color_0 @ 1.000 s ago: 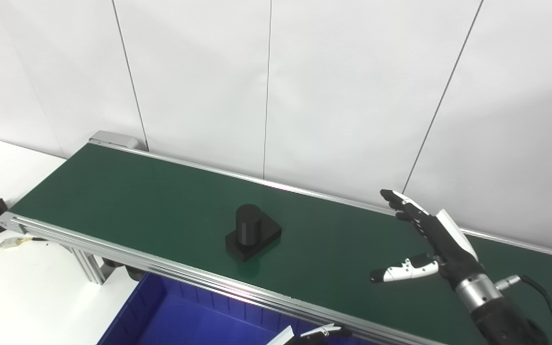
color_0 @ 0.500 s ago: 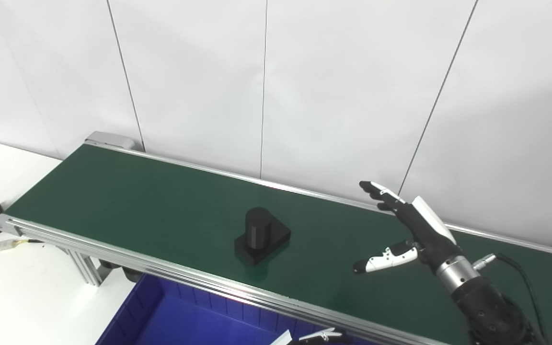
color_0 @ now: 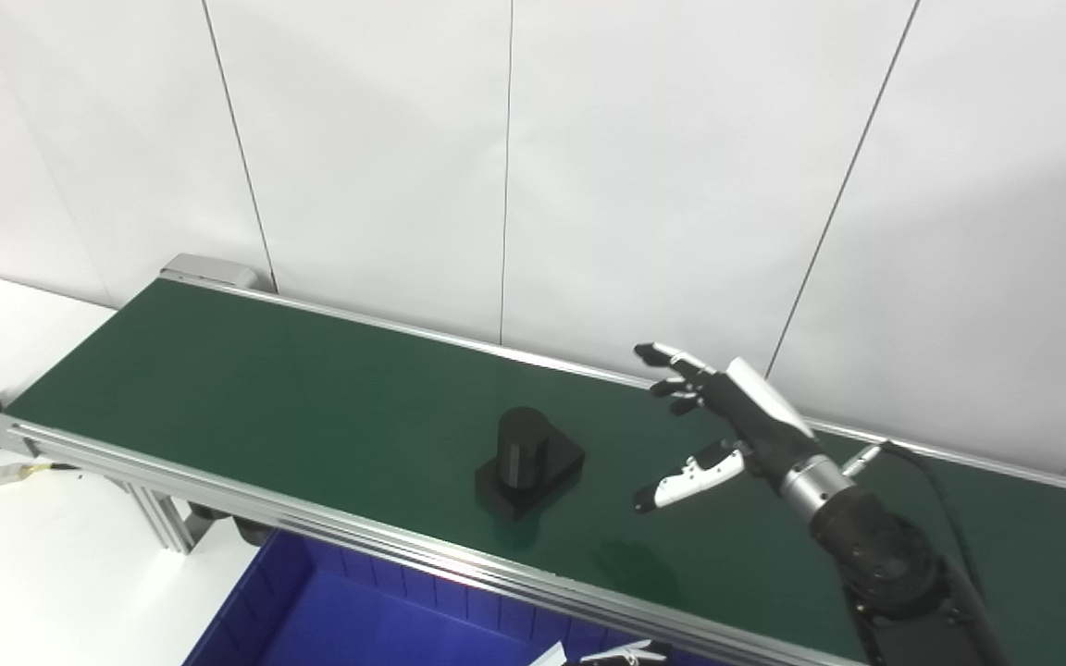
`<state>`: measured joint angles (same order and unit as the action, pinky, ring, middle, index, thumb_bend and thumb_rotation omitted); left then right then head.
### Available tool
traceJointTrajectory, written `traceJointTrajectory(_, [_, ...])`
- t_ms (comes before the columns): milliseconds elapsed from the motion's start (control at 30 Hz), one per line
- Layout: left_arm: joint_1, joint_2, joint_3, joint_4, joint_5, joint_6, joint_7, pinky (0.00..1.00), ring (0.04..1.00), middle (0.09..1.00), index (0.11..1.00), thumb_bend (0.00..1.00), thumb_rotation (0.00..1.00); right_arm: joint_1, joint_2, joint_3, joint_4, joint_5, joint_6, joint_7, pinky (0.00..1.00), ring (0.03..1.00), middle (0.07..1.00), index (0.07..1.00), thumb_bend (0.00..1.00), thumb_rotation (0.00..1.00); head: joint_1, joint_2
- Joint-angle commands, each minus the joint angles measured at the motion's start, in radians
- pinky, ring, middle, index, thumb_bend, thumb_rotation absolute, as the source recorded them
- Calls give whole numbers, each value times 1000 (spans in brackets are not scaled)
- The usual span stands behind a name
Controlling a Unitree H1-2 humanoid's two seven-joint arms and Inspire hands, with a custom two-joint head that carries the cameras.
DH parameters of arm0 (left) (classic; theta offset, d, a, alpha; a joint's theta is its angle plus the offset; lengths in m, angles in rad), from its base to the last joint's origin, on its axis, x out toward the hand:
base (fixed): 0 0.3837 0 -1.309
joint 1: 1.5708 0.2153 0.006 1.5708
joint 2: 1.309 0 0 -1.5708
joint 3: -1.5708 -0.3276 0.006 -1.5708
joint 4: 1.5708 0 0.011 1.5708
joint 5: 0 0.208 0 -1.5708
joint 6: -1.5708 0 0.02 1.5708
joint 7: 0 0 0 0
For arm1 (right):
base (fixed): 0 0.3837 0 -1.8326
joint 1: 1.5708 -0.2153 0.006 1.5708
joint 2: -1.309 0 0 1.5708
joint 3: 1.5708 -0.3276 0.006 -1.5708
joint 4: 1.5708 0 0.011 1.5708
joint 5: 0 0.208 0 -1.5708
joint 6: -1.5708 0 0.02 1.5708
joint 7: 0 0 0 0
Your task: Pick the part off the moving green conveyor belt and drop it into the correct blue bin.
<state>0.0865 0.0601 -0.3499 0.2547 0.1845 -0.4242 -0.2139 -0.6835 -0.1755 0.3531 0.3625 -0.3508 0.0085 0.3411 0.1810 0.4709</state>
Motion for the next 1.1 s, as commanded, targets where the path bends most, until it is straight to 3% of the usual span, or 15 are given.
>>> traceJointTrajectory(0, [-17, 0, -4, -18, -29, -44, -7, 850, 915, 937, 836, 973, 230, -67, 13, 3, -11, -11, -17, -1, 829, 895, 912, 927, 983, 160, 1, 1])
traceJointTrajectory(167, [-19, 3, -13, -19, -28, -44, -5, 850, 910, 933, 835, 976, 213, -86, 30, 21, 22, -26, -7, 6, 822, 909, 939, 934, 966, 164, -2, 6])
traceJointTrajectory(533, [-17, 6, -26, -31, -37, -44, -11, 847, 913, 932, 836, 974, 215, -117, 41, 61, 130, -67, -64, -16, 780, 872, 918, 925, 969, 107, 2, 14])
traceJointTrajectory(733, [-11, 5, -30, -42, -34, -41, -13, 847, 917, 935, 834, 978, 205, -133, 49, 97, 168, -121, -59, -25, 794, 902, 935, 934, 961, 104, 5, 19])
traceJointTrajectory(867, [-3, 4, -30, -58, -32, -27, -18, 857, 920, 937, 831, 984, 210, -149, 56, 119, 226, -138, -103, -32, 800, 905, 934, 936, 953, 79, 5, 24])
traceJointTrajectory(1067, [4, 5, -30, -70, -25, -25, -25, 864, 925, 941, 835, 984, 229, -152, 67, 138, 264, -164, -109, -34, 836, 924, 939, 941, 946, 81, 8, 33])
